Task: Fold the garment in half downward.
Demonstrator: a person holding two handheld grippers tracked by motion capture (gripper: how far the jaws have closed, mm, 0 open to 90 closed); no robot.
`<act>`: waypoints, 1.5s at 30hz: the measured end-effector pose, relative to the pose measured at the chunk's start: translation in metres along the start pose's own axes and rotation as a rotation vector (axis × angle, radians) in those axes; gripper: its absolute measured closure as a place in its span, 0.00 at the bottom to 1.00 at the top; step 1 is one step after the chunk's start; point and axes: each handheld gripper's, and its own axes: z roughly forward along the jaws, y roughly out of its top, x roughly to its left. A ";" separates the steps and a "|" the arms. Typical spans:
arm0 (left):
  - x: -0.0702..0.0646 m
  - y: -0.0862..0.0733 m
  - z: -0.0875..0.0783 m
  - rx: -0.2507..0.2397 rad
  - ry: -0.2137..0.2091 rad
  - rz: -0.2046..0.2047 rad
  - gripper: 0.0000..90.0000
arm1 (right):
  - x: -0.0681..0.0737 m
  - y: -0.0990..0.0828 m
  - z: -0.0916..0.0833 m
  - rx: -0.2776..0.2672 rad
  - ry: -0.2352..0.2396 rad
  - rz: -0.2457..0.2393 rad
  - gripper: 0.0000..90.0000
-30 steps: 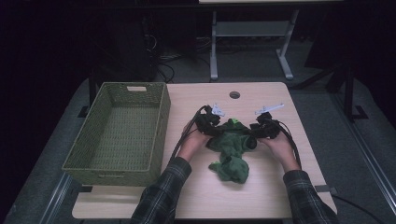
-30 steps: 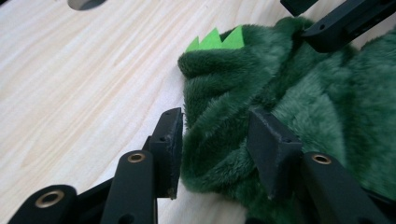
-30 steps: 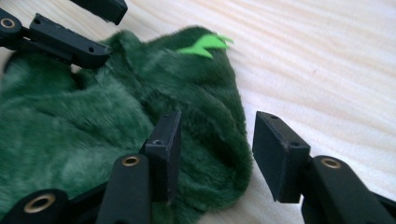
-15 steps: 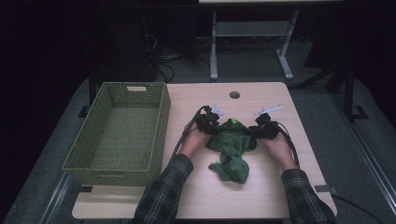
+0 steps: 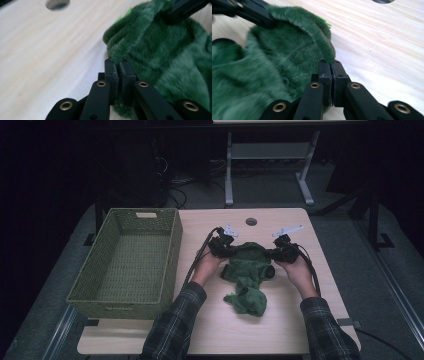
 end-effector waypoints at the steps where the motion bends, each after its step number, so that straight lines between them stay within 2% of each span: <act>1: 0.002 0.008 -0.006 -0.019 0.010 0.001 0.96 | 0.001 0.004 -0.002 -0.016 -0.020 -0.010 0.98; 2: 0.003 0.011 -0.008 -0.029 0.013 0.003 0.96 | 0.000 0.006 -0.004 -0.037 -0.021 -0.013 0.98; 4: 0.005 0.019 -0.015 -0.045 0.021 0.010 0.96 | -0.002 0.014 -0.006 -0.020 -0.015 0.004 0.98; 6: 0.007 0.027 -0.021 -0.063 0.032 0.010 0.96 | -0.004 0.020 -0.012 -0.060 -0.025 -0.002 0.98; 7: 0.008 0.031 -0.026 -0.075 0.034 0.013 0.96 | -0.006 0.024 -0.015 -0.050 -0.018 0.015 0.98; 9: 0.009 0.037 -0.033 -0.099 0.039 0.016 0.96 | -0.007 0.031 -0.022 -0.087 -0.039 -0.006 0.98; 10: 0.009 0.040 -0.038 -0.111 0.043 0.020 0.96 | -0.008 0.035 -0.026 -0.085 -0.029 0.004 0.98; 12: 0.007 0.043 -0.045 -0.140 0.038 0.018 0.96 | -0.008 0.040 -0.035 -0.112 -0.032 0.004 0.98; 13: 0.006 0.043 -0.047 -0.142 0.035 0.012 0.96 | -0.007 0.041 -0.039 -0.130 -0.028 0.000 0.98; 15: 0.003 0.043 -0.050 -0.135 0.032 0.028 0.96 | -0.006 0.041 -0.042 -0.125 -0.019 -0.002 0.98; 19: -0.005 0.036 -0.056 -0.141 0.015 0.020 0.96 | 0.003 0.033 -0.046 -0.120 -0.009 -0.029 0.98; 22: -0.010 0.031 -0.060 -0.134 0.016 0.030 0.96 | 0.010 0.026 -0.048 -0.109 0.005 -0.049 0.98; 24: -0.014 0.025 -0.064 -0.139 -0.010 0.016 0.96 | 0.014 0.023 -0.049 -0.118 0.012 -0.059 0.98; 27: -0.021 0.019 -0.068 -0.139 -0.023 0.021 0.96 | 0.020 0.016 -0.052 -0.117 0.026 -0.080 0.98; 34: -0.034 0.009 -0.076 -0.145 -0.036 0.031 0.96 | 0.029 0.003 -0.061 -0.136 0.037 -0.085 0.98; 35: -0.038 0.005 -0.078 -0.156 -0.046 0.027 0.96 | 0.033 -0.003 -0.067 -0.153 0.042 -0.092 0.98; 38: -0.045 0.000 -0.082 -0.161 -0.054 0.036 0.96 | 0.038 -0.008 -0.070 -0.152 0.050 -0.094 0.98; 40: -0.050 -0.004 -0.084 -0.165 -0.060 0.044 0.96 | 0.042 -0.013 -0.073 -0.170 0.052 -0.108 0.98; 42: -0.054 -0.007 -0.085 -0.170 -0.074 0.049 0.96 | 0.046 -0.019 -0.075 -0.160 0.061 -0.106 0.98; 44: -0.059 -0.010 -0.087 -0.171 -0.085 0.060 0.96 | 0.050 -0.027 -0.077 -0.173 0.065 -0.114 0.98; 45: -0.063 -0.012 -0.087 -0.164 -0.085 0.080 0.96 | 0.052 -0.031 -0.077 -0.172 0.074 -0.111 0.98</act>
